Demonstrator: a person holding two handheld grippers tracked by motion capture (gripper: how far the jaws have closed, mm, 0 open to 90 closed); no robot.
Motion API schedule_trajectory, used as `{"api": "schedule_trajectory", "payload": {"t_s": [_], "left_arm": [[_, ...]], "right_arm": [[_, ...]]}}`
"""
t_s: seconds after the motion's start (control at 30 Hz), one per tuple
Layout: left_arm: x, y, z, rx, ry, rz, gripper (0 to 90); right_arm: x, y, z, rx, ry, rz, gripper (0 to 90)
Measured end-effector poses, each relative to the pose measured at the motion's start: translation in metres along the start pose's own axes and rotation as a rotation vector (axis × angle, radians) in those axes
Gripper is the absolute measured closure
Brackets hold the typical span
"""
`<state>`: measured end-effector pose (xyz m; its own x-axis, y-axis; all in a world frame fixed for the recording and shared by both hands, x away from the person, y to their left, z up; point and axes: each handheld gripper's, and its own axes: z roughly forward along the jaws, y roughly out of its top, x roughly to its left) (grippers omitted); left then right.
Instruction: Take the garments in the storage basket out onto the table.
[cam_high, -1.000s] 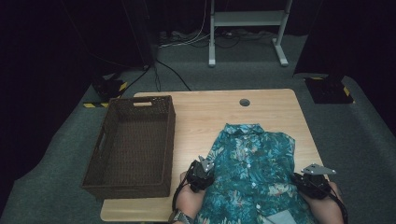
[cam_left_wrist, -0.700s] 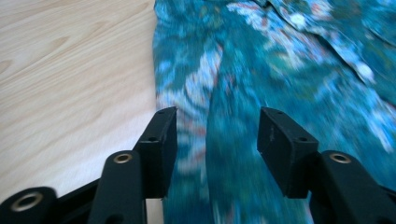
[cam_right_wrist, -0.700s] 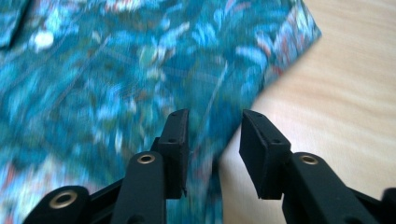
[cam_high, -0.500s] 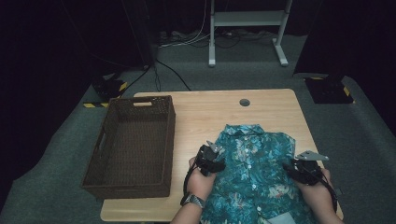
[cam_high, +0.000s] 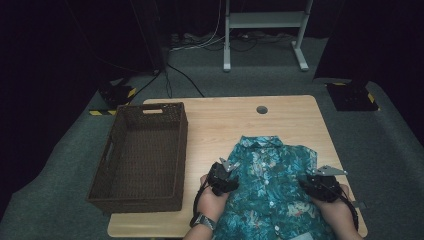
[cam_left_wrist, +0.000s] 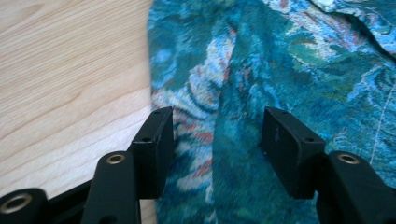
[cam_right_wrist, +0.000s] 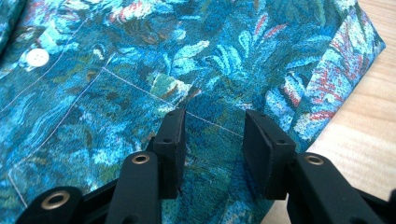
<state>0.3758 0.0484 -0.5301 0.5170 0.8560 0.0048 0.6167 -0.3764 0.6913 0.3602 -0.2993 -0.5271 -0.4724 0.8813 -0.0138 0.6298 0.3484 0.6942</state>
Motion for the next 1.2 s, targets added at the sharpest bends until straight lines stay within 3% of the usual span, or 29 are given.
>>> {"api": "schedule_trajectory", "payload": {"t_s": [0.13,0.3,0.53,0.77,0.93,1.1,1.2], "left_arm": [[0.004,-0.003,-0.002,-0.005,0.001,-0.002,44.5],[0.004,-0.006,-0.003,-0.023,-0.003,-0.001,45.1],[0.004,-0.008,-0.003,-0.037,-0.004,-0.001,45.0],[0.005,-0.009,-0.002,-0.049,-0.006,-0.001,45.1],[0.005,-0.011,-0.002,-0.060,-0.009,-0.001,45.1],[0.006,-0.012,-0.002,-0.066,-0.014,0.006,45.0],[0.006,-0.013,-0.002,-0.073,-0.014,0.006,45.1]], "right_arm": [[-0.002,-0.003,-0.006,-0.011,0.003,0.002,59.6],[-0.030,0.000,-0.016,-0.066,-0.052,0.077,65.9],[-0.058,0.001,-0.011,-0.042,-0.110,0.103,67.6],[-0.065,0.002,0.002,-0.049,-0.102,0.158,65.2],[-0.067,0.011,0.013,-0.050,-0.109,0.167,63.6],[-0.063,0.015,0.019,-0.076,-0.068,0.212,59.4],[-0.056,0.018,0.020,-0.090,-0.039,0.203,59.1]]}}
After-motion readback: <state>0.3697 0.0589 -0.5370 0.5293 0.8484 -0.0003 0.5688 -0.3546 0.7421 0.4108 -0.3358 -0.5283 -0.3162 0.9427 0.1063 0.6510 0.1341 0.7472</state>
